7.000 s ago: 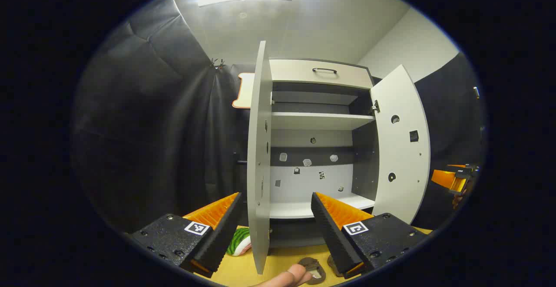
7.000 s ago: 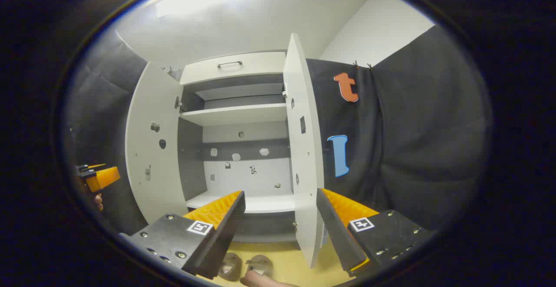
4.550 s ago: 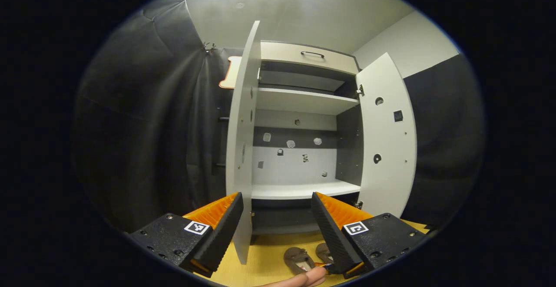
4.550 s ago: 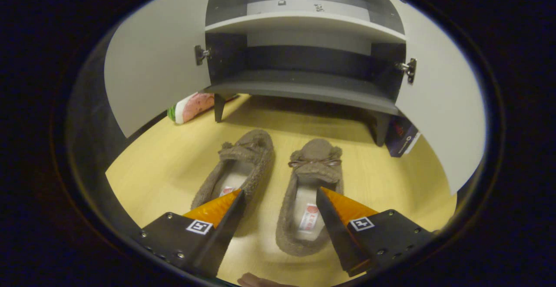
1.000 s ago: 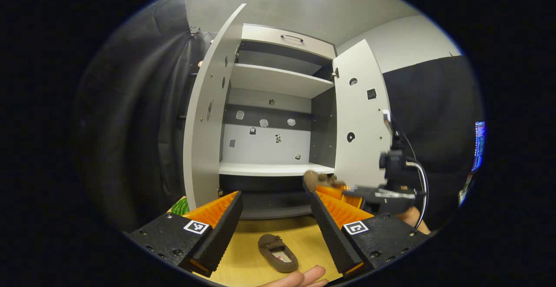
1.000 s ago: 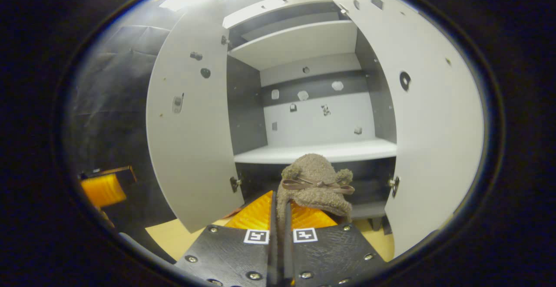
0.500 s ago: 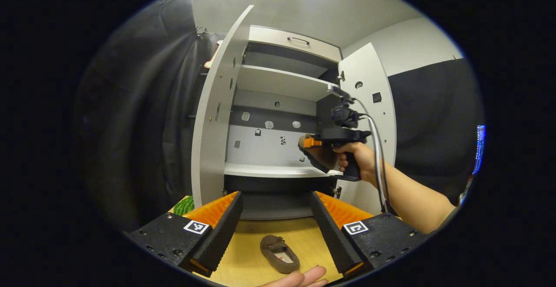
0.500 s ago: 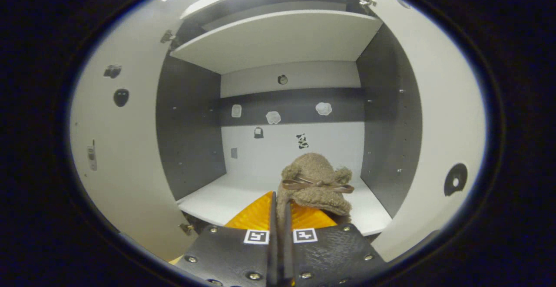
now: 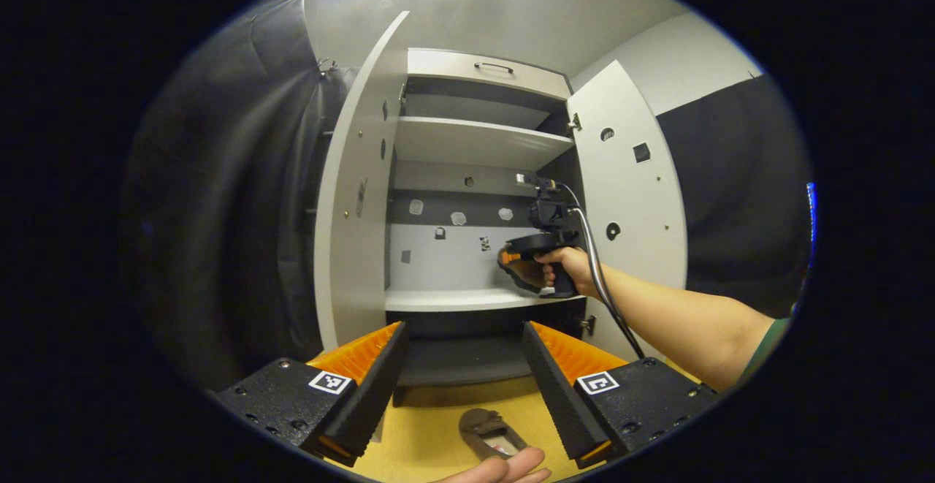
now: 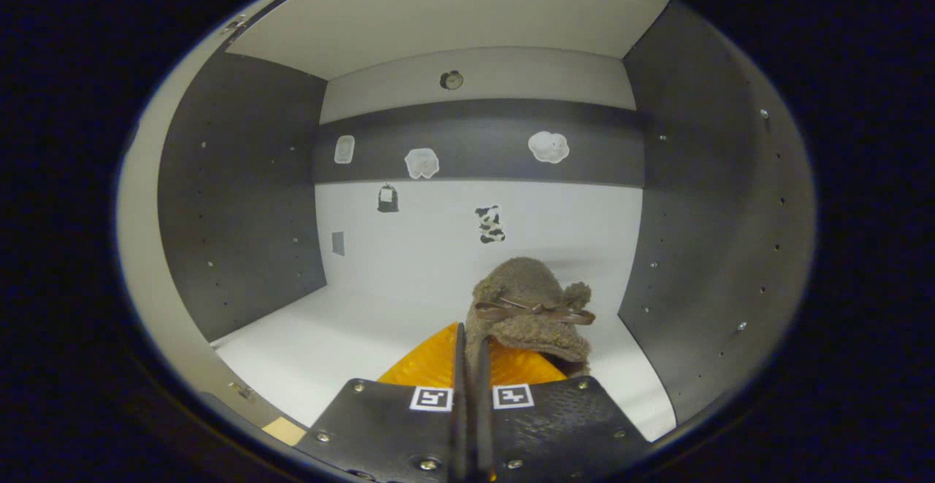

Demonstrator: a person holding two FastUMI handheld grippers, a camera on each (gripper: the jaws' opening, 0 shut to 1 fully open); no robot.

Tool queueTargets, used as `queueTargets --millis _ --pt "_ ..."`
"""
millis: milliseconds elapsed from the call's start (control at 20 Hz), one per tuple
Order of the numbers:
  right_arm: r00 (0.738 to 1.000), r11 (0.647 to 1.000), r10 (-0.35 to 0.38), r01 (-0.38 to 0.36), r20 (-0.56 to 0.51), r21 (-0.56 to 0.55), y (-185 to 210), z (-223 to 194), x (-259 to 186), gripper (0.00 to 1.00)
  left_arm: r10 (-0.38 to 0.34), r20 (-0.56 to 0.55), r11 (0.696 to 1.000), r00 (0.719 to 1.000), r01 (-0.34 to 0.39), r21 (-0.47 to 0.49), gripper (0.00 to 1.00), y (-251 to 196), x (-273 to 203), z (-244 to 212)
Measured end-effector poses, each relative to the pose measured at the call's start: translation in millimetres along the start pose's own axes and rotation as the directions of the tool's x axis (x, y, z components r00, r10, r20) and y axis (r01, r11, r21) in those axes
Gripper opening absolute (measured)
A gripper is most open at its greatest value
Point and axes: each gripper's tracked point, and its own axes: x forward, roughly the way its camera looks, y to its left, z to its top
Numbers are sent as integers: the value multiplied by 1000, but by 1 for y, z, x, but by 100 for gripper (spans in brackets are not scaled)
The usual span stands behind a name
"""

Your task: Grab one shoe with the right hand and put it into the shoe cabinet, grab the other shoe with the left hand and put it into the shoe cabinet; then close the right door with the right hand and the left door with the left hand.

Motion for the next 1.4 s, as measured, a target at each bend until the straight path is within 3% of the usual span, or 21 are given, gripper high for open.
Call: queueTargets --millis 200,250,450,600,650,700,850,950,1000,1150,1400 --pt "1000 994 -2 2 -2 106 -1 0 7 8 2 30 1000 1000 -1 -13 93 2 4 10" --pt "1000 993 6 -6 -2 114 0 -2 6 8 3 26 1000 1000 -3 -9 96 1 5 10" --pt "999 985 44 -43 -1 165 13 -1 -1 27 2 8 1000 1000 -2 -16 96 -3 4 10" --pt "999 994 33 -32 -13 106 18 -2 -8 75 24 -12 999 1000 -24 -37 93 1 2 9" --pt "999 994 25 -23 -21 106 19 -3 -13 77 23 -27 998 999 -24 -50 96 0 1 5" --pt "999 994 33 -29 -35 110 25 -7 -9 93 13 -46 998 999 -15 -61 96 -3 -1 2" --pt "993 990 50 -35 -106 139 37 -16 0 94 2 -67 997 998 -7 -74 93 -4 -8 -5" --pt "983 991 27 -3 -180 132 35 -19 7 94 12 -75 998 997 -17 -65 96 0 -13 -6" --pt "980 992 27 -3 -196 123 36 -18 13 89 17 -69 998 997 -22 -64 96 2 -14 -4" --pt "981 999 -4 14 -192 51 31 -16 30 89 46 -57 998 997 -48 -49 99 14 -17 -1" --pt "974 997 52 -37 -222 70 42 -19 18 89 38 -77 998 996 -42 -45 96 17 -17 -7"
